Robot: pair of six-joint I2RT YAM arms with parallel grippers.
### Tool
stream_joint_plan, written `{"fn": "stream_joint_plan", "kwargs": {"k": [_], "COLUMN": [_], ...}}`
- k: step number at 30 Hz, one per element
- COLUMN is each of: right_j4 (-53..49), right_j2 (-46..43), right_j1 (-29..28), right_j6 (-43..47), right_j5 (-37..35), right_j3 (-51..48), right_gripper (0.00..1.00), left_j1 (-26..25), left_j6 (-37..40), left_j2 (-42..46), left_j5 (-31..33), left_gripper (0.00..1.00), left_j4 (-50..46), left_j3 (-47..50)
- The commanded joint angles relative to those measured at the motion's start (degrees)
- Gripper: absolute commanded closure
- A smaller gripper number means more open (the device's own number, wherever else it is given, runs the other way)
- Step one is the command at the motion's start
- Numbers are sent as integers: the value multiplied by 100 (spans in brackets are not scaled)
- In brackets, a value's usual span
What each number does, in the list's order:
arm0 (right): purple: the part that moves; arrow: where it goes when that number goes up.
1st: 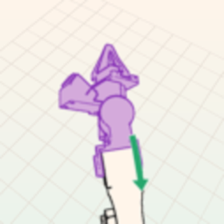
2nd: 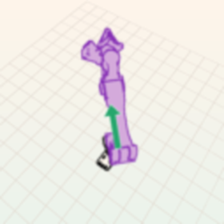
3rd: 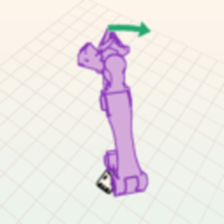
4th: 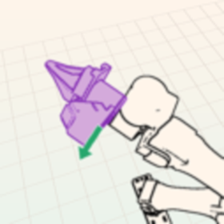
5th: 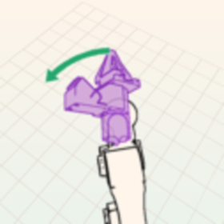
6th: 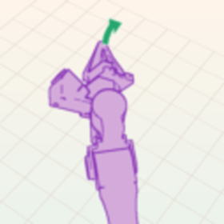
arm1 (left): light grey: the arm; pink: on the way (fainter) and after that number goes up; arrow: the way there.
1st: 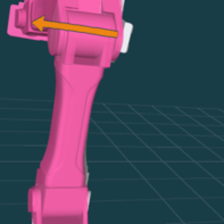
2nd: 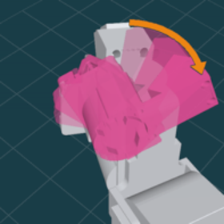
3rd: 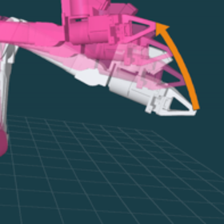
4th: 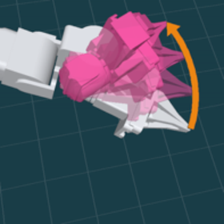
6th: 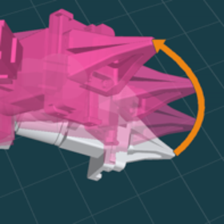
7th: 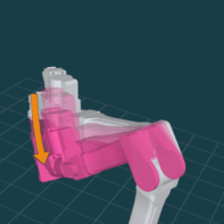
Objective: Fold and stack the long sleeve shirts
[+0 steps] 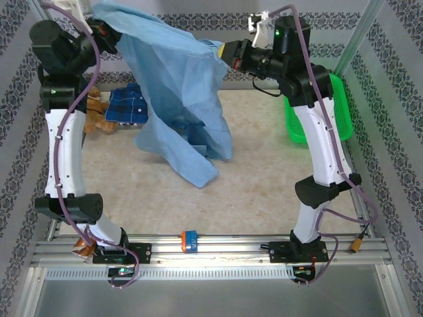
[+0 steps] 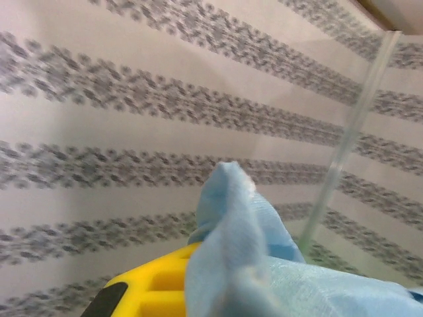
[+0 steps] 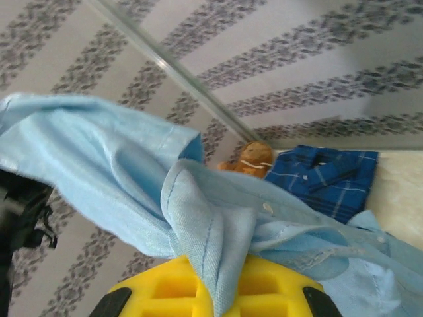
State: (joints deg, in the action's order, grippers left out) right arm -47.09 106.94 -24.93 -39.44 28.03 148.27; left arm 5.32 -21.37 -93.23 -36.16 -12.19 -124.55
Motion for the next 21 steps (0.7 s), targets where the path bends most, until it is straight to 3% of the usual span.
{"fn": "stream_joint_plan", "kwargs": {"k": [1, 9, 13, 16, 18, 21], "right_j4": [58, 1536, 1185, 546, 466, 721], "right_j2": [263, 243, -123, -709, -1286, -2185], "right_j1": [-256, -526, -543, -296, 66, 883], "right_j6": [211, -1073, -1334, -1203, -1209, -1281], "right_j5": [366, 1033, 1031, 900, 810, 782], "right_j3": [856, 1410, 1195, 352, -754, -2739], "right_gripper": [100, 100, 100, 100, 100, 100], "left_j1": [229, 792, 1014, 994, 803, 16], "left_j6": [805, 909, 599, 242, 33, 380], "left_j2": [-233, -862, -1097, -1399, -1678, -2237], "left_j5": [790, 1363, 1426, 1369, 1297, 1217], "left_gripper": [100, 97, 96, 96, 95, 95], "left_j4": [-933, -1053, -482, -49, 172, 215], "left_j3": [-1136, -3180, -3389, -3438, -3479, -3543]}}
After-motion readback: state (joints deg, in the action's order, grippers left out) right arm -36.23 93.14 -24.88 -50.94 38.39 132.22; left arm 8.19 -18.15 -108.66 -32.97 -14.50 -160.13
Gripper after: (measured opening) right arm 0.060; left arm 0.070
